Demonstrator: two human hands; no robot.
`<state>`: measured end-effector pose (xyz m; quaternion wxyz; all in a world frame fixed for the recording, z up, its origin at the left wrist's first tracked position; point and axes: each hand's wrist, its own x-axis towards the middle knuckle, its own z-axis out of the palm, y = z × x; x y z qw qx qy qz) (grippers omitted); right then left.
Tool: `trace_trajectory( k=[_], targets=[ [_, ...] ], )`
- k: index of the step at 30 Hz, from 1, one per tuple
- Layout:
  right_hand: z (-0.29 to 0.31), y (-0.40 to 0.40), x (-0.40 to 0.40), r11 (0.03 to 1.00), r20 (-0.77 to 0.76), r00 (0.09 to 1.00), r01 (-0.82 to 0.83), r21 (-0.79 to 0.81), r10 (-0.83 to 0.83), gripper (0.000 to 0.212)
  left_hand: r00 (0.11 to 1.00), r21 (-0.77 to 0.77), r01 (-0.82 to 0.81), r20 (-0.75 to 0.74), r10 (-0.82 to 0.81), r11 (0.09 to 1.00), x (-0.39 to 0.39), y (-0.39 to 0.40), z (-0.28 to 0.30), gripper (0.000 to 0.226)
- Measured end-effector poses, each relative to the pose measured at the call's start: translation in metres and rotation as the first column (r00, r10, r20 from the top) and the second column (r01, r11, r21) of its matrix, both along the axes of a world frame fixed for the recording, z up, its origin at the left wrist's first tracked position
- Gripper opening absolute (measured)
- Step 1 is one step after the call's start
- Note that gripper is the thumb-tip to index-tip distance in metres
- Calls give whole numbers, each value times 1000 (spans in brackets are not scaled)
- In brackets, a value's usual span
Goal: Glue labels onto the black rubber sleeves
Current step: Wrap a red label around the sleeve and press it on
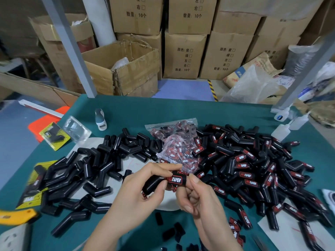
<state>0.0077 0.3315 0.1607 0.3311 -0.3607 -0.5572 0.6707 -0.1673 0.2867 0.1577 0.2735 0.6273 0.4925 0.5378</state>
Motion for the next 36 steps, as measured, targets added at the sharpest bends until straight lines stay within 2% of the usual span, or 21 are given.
trace_trajectory(
  k=[6, 12, 15, 20, 25, 29, 36],
  targets=[
    [-1, 1, 2, 1000, -31, 999, 14, -3, -15, 91, 989, -43, 81, 128, -75, 996, -1, 0, 4, 27],
    [-1, 0, 2, 1000, 13, 1000, 6, 29, -7, 81, 997, 3, 12, 82, -12, 1000, 2, 0, 2, 19],
    [-2, 0, 3, 999, 24, 1000, 18, 29, -19, 69, 993, 13, 16, 114, -17, 1000, 2, 1, 2, 15],
    [-1, -1, 1, 997, 49, 999, 14, 76, -18, 60, 993, 27, 47, 103, -50, 999, -1, 0, 1, 22],
    [-1, 0, 1, 997, 29, 999, 26, 73, -28, 57, 999, 161, -33, -34, 39, 986, -1, 4, -3, 16],
    [-4, -1, 1, 992, 31, 999, 40, 119, -44, 57, 1000, 166, -31, 5, 31, 986, 0, 6, -7, 13],
    [-3, -2, 1, 993, 61, 998, 19, 117, -26, 58, 998, 190, -27, -42, 36, 981, -4, 4, -2, 16]
  ],
)
